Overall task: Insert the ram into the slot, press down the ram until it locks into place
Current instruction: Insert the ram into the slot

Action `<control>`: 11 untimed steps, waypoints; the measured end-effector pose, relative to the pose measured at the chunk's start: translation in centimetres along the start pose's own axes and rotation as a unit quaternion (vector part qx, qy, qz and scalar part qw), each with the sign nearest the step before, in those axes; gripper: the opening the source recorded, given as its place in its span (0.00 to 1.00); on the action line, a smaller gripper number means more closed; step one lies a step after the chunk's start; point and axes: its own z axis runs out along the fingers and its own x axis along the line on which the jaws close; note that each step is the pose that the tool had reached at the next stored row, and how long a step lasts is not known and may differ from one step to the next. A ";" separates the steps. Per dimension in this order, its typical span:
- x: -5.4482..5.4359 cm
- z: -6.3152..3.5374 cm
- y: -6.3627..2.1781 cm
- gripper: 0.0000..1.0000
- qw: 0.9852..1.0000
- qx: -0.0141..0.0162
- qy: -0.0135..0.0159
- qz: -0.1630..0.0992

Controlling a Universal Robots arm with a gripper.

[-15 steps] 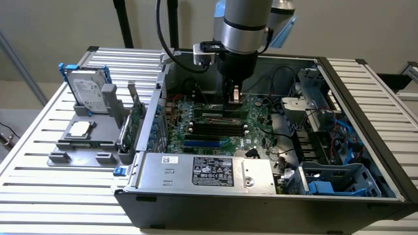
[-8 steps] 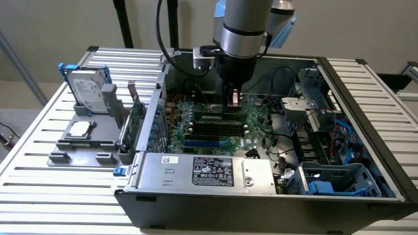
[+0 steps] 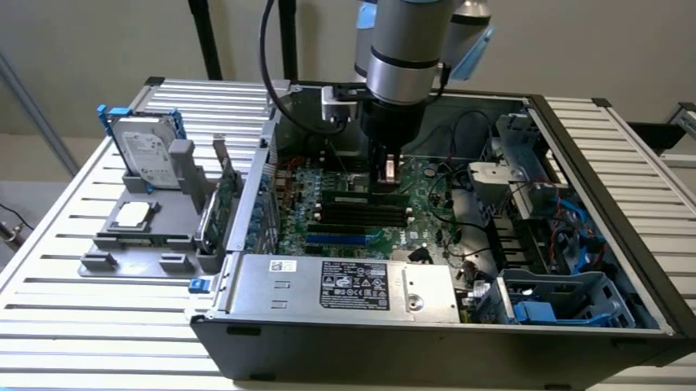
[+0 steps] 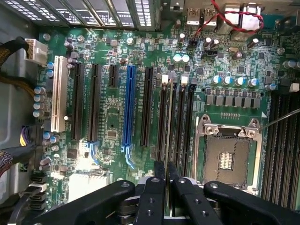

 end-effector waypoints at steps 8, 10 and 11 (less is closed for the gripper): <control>0.0 0.93 -0.12 0.13 1.000 -0.004 0.000 0.000; 0.0 0.97 -0.21 0.13 1.000 -0.004 0.001 0.000; 0.0 0.98 -0.27 0.13 1.000 -0.004 0.001 0.000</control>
